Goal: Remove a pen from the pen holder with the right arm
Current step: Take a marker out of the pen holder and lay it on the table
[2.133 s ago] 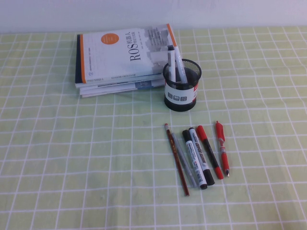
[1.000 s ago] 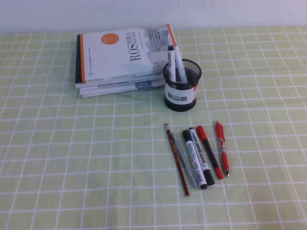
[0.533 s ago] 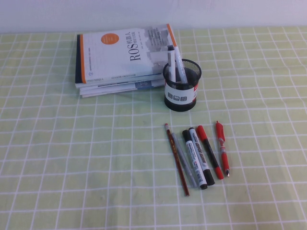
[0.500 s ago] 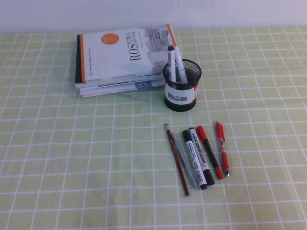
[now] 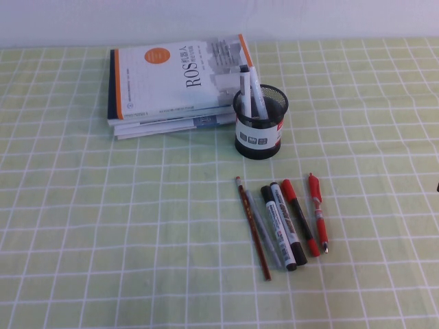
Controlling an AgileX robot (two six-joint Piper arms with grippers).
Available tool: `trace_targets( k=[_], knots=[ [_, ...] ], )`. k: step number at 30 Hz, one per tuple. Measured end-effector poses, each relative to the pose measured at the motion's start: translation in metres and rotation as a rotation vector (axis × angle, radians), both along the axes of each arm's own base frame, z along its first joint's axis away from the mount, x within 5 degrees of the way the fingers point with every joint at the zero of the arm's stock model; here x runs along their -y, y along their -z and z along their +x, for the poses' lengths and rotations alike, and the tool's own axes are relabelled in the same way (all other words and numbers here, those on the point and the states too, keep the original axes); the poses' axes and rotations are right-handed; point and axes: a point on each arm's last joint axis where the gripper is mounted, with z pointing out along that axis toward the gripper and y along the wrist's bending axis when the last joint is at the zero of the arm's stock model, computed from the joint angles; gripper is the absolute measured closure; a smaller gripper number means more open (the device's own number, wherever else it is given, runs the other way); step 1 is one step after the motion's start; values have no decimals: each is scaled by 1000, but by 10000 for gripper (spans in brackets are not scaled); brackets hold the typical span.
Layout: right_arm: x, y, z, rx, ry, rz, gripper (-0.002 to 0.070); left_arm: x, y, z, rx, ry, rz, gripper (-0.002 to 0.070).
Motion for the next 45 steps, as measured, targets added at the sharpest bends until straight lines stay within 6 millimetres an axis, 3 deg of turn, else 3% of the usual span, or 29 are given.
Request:
trace_targets(
  k=[6, 16, 19, 22, 27, 34, 45],
  knots=[
    [-17, 7, 31, -12, -57, -45, 689, 0, 0, 0, 0, 0, 0, 681],
    [-114, 11, 71, 141, -281, -172, 668, 0, 0, 0, 0, 0, 0, 681],
    [-139, 12, 82, 215, -301, -200, 608, 0, 0, 0, 0, 0, 0, 681],
    [-158, 20, 96, 273, -262, -179, 501, 0, 0, 0, 0, 0, 0, 681],
    [-174, 37, 119, 401, -186, -164, 367, 0, 0, 0, 0, 0, 0, 681],
    [-189, 51, 138, 576, -161, -119, 345, 0, 0, 0, 0, 0, 0, 681],
    [-213, 66, 174, 619, -150, -118, 344, 0, 0, 0, 0, 0, 0, 681]
  ],
)
